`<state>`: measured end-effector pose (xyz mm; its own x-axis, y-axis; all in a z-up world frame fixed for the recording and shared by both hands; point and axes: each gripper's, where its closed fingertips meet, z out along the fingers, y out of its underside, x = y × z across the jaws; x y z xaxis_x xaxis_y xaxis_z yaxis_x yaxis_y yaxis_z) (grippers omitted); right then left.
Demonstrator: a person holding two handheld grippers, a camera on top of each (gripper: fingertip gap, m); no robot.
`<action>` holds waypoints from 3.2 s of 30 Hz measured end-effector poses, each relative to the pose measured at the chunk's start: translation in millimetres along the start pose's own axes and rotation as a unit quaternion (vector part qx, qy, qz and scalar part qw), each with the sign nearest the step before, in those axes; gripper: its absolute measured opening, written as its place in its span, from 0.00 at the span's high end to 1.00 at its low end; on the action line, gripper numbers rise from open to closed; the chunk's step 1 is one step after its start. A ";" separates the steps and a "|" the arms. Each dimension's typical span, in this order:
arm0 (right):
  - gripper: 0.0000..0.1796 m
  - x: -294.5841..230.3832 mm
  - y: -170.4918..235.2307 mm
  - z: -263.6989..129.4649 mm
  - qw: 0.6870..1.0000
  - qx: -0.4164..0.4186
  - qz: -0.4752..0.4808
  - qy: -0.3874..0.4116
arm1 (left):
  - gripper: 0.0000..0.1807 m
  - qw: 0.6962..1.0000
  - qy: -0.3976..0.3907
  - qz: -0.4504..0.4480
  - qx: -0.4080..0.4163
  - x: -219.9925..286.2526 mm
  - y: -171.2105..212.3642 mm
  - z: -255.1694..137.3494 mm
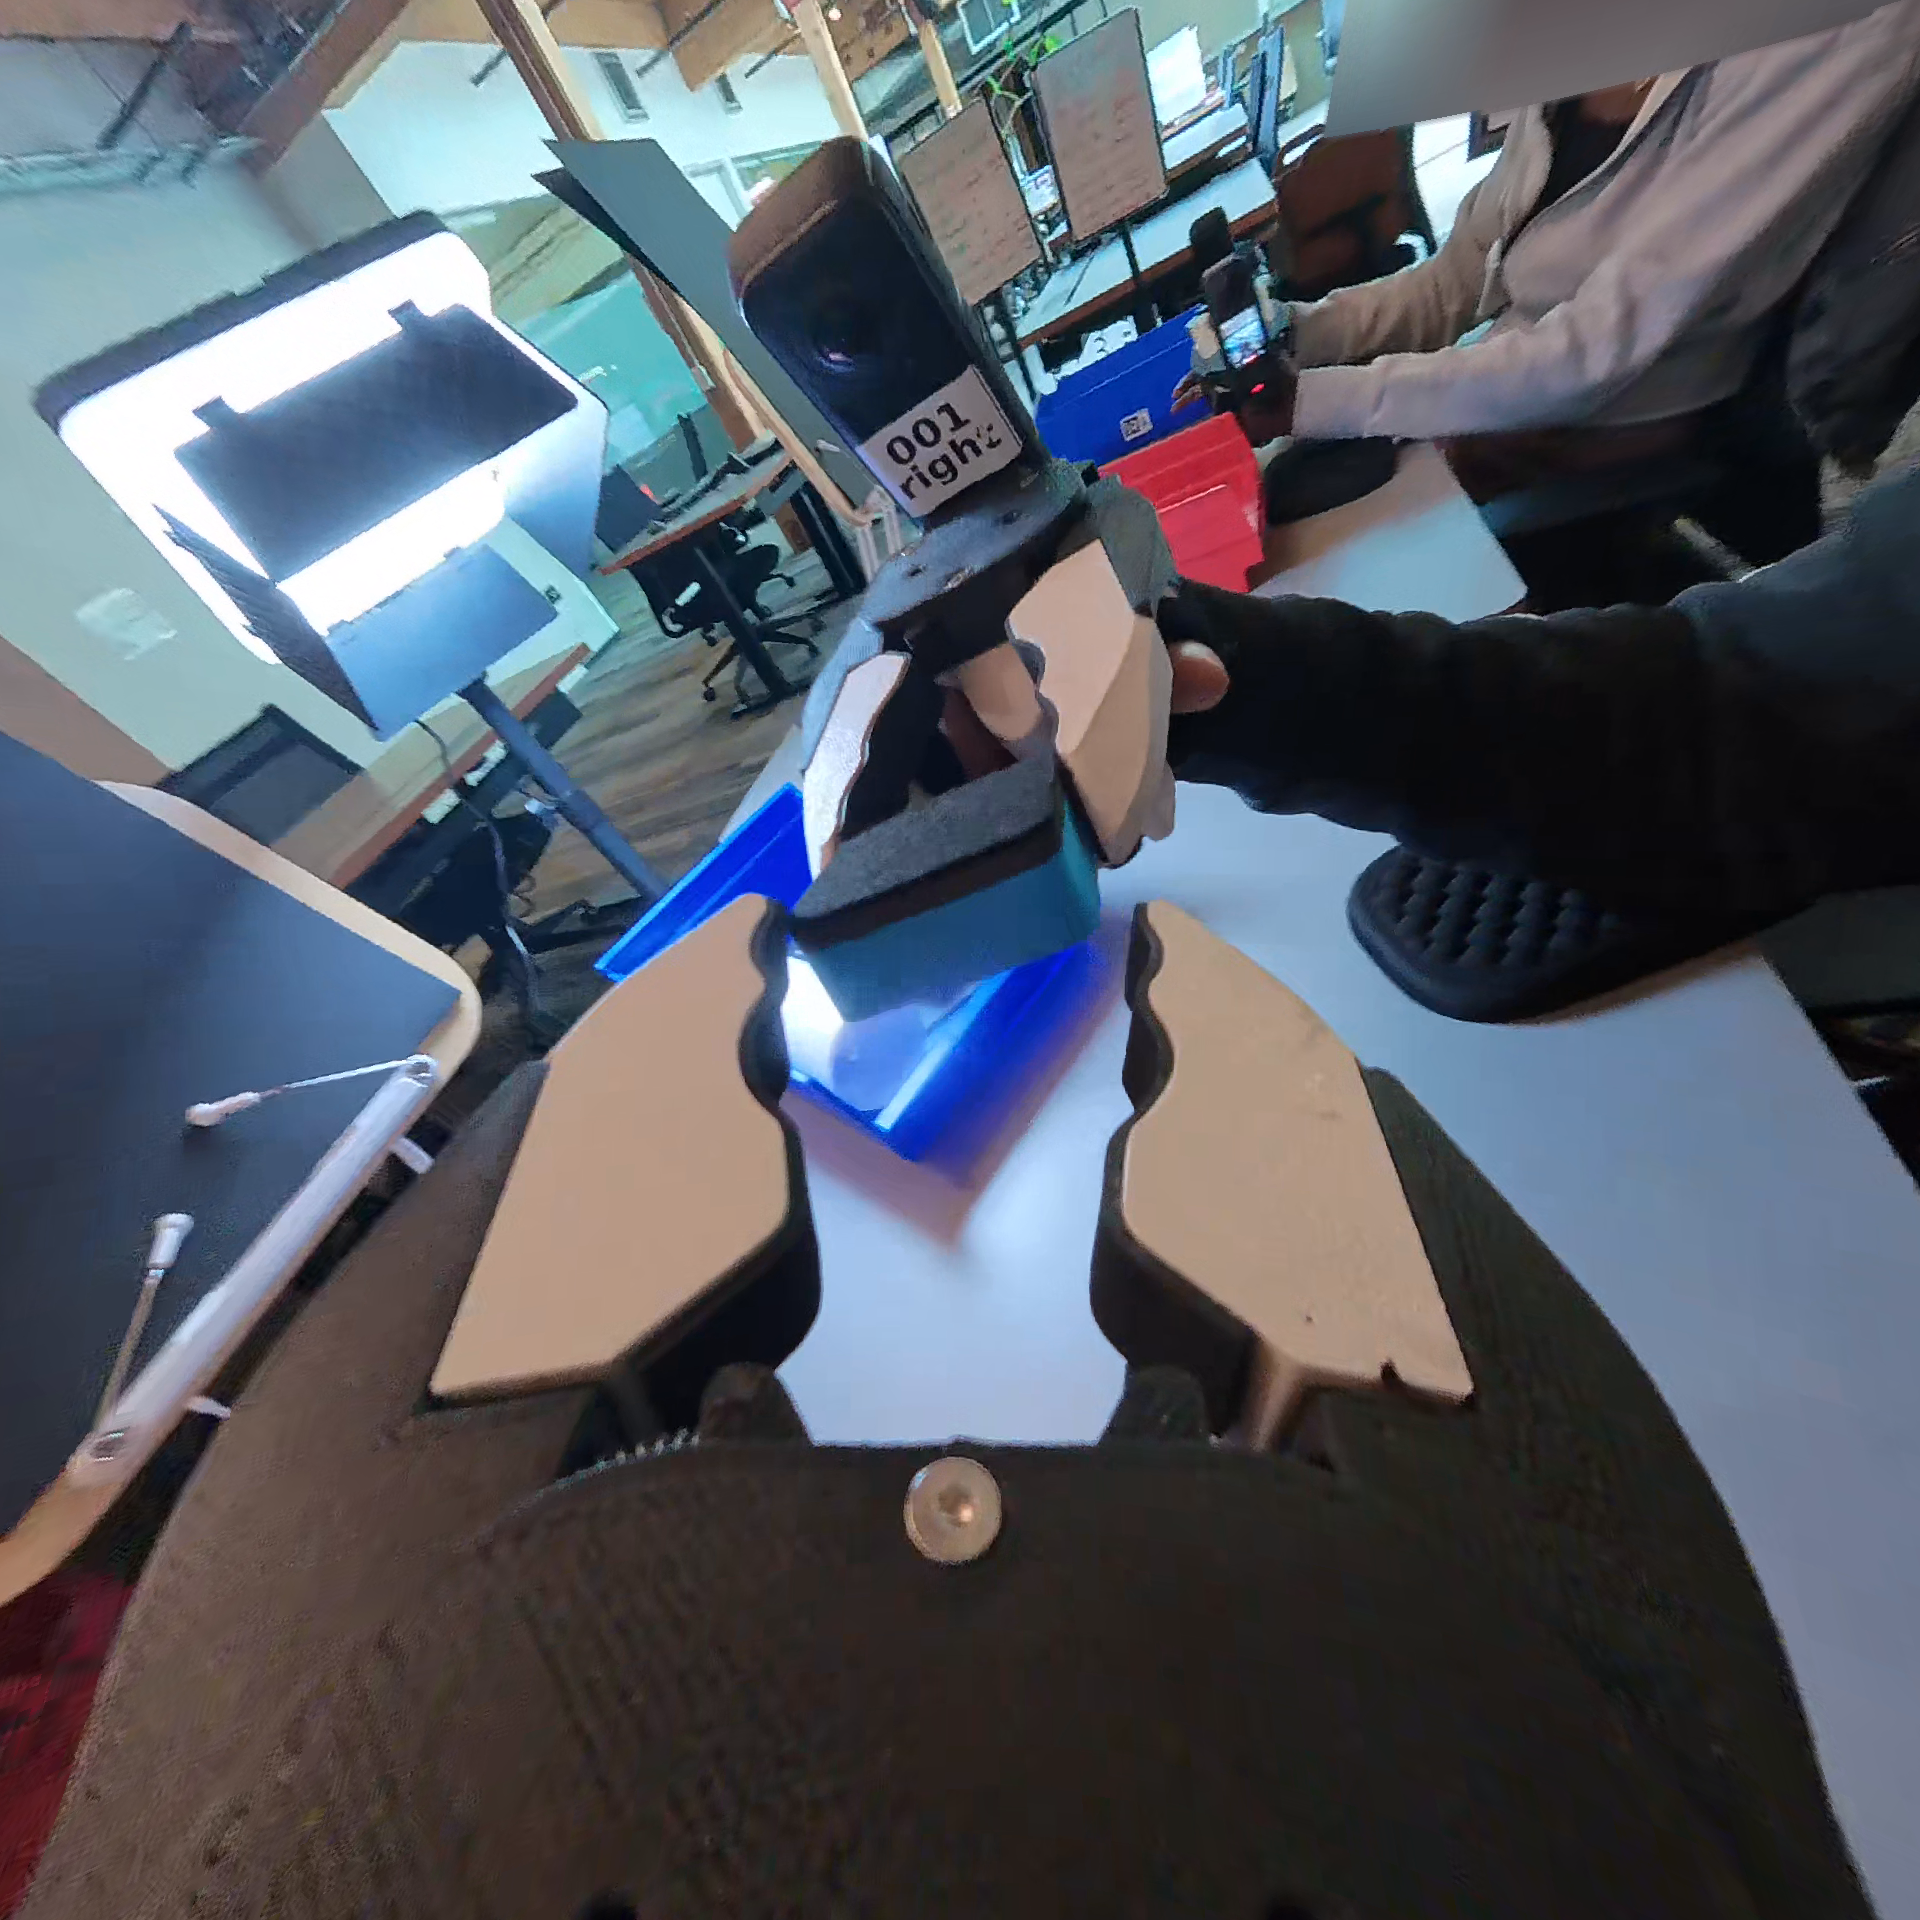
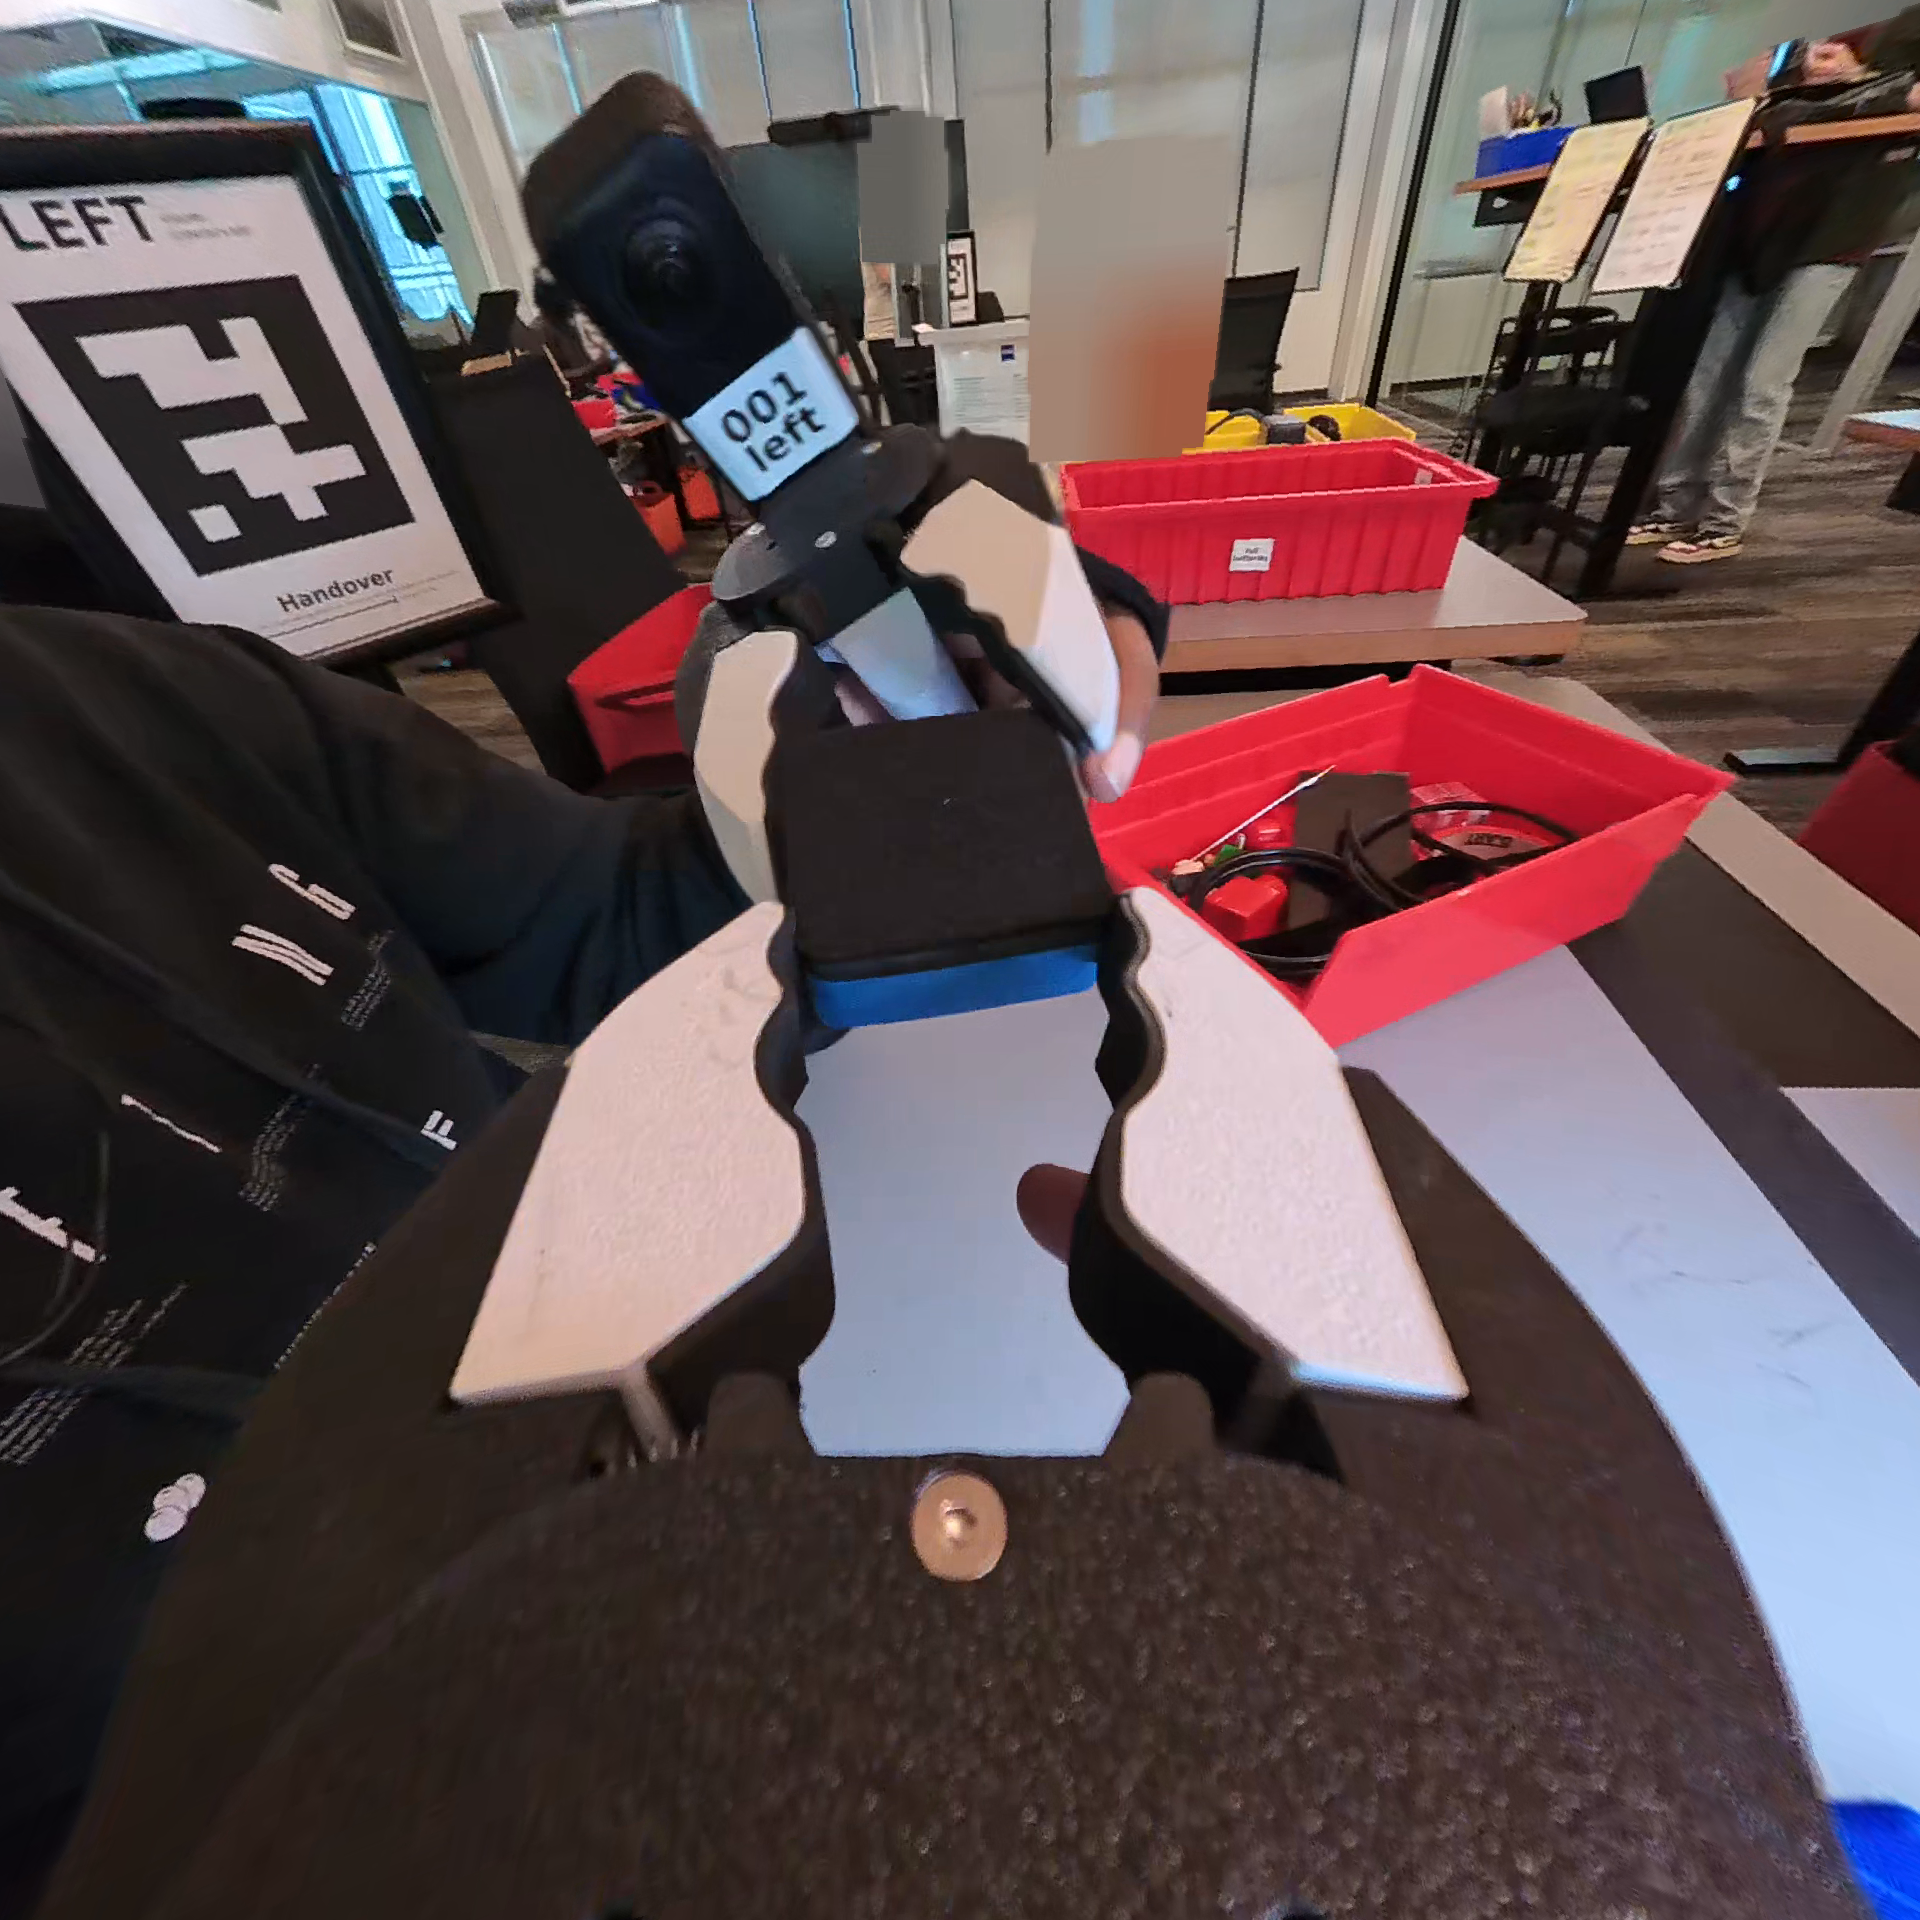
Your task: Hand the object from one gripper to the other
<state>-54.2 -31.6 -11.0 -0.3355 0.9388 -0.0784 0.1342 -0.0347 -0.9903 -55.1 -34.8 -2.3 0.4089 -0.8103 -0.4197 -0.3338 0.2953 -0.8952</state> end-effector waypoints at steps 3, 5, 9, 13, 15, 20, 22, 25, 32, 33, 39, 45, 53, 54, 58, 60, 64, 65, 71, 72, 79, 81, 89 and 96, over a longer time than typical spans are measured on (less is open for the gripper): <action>0.69 -0.2 1.9 2.1 1.000 -0.008 -0.005 0.004 | 0.64 0.999 0.022 -0.033 0.006 2.5 1.8 2.7; 0.69 -0.4 1.0 2.0 1.000 -0.006 -0.006 0.005 | 0.65 0.998 0.032 -0.052 0.016 3.4 -0.1 3.0; 0.69 3.1 -0.3 0.9 0.999 -0.002 -0.041 0.027 | 0.66 0.991 0.043 -0.123 0.033 -2.3 -2.7 1.6; 0.69 5.7 -0.6 0.1 0.997 -0.003 -0.059 0.042 | 0.70 0.992 0.040 -0.115 0.015 -2.5 3.5 4.2; 0.69 6.2 -5.8 -1.5 0.996 0.008 -0.078 0.054 | 0.70 0.993 0.033 -0.115 0.016 -4.3 1.7 4.7; 0.62 6.8 -21.6 -5.4 0.961 0.010 -0.233 0.149 | 0.70 0.972 0.061 -0.221 0.051 -14.4 -3.5 -3.5; 0.63 6.3 -23.3 -4.5 0.937 -0.008 -0.295 0.185 | 0.70 0.954 0.096 -0.276 0.060 -14.3 -3.3 -6.7; 0.72 7.7 -22.0 0.7 0.892 -0.040 -0.387 0.232 | 0.70 0.928 0.140 -0.338 0.067 -10.7 -3.6 -6.8; 0.86 16.3 -17.2 0.4 0.861 -0.074 -0.428 0.265 | 0.65 0.953 0.100 -0.271 0.086 -16.2 -7.2 -7.8; 0.86 16.8 -17.5 -2.2 0.878 -0.067 -0.398 0.256 | 0.64 0.969 0.073 -0.222 0.086 -17.6 -9.6 -10.6; 0.86 5.1 -12.4 -3.8 0.962 -0.018 -0.234 0.139 | 0.70 0.998 0.003 -0.050 0.030 -10.1 -9.5 -15.2; 0.86 2.9 -7.1 -0.1 0.971 -0.024 -0.208 0.117 | 0.88 1.000 0.005 -0.020 0.011 -3.9 -3.3 -5.5; 0.69 3.6 -38.3 -9.1 0.881 0.011 -0.404 0.246 | 0.88 0.957 0.064 -0.276 0.070 -29.7 -1.7 -15.4; 0.67 7.3 -35.1 -8.0 0.861 -0.018 -0.433 0.267 | 0.88 0.946 0.078 -0.304 0.078 -30.9 -0.6 -16.0; 0.64 17.4 -23.9 2.4 0.800 -0.082 -0.510 0.305 | 0.88 0.916 0.134 -0.372 0.076 -23.8 3.9 -12.7; 0.67 21.6 -19.0 5.5 0.782 -0.097 -0.530 0.313 | 0.88 0.908 0.151 -0.384 0.071 -19.1 4.1 -10.7; 0.69 21.7 -23.2 1.7 0.807 -0.077 -0.496 0.311 | 0.87 0.927 0.138 -0.340 0.079 -18.0 -0.2 -11.9; 0.69 22.2 -23.4 -0.1 0.828 -0.070 -0.468 0.302 | 0.80 0.942 0.119 -0.302 0.089 -19.3 -4.5 -13.5; 0.69 15.3 -14.8 -4.2 0.948 -0.014 -0.264 0.176 | 0.66 0.996 0.012 -0.071 0.053 -13.2 -14.1 -20.1; 0.69 13.0 -11.8 -2.8 0.958 -0.013 -0.242 0.154 | 0.66 0.998 0.006 -0.053 0.042 -11.8 -12.3 -18.8; 0.69 0.9 -5.3 4.7 0.989 0.007 -0.137 0.058 | 0.66 1.000 0.006 -0.013 -0.003 -3.2 2.8 -3.7; 0.69 2.0 -3.5 5.1 0.989 0.003 -0.137 0.060 | 0.70 0.999 0.021 -0.028 0.000 0.2 3.0 -1.9; 0.64 15.0 -26.8 -7.6 0.950 0.034 -0.256 0.174 | 0.70 0.978 0.045 -0.199 0.039 -17.9 0.9 -3.6; 0.86 20.0 -15.1 3.1 0.847 -0.062 -0.458 0.264 | 0.70 0.924 0.132 -0.357 0.044 -14.6 9.8 -0.9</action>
<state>-65.8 -13.4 2.1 0.1078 0.5765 0.8099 0.1516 0.7956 -0.5865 -65.2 -20.6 -4.8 0.2721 -0.9067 0.3223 0.0158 -0.3307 -0.9436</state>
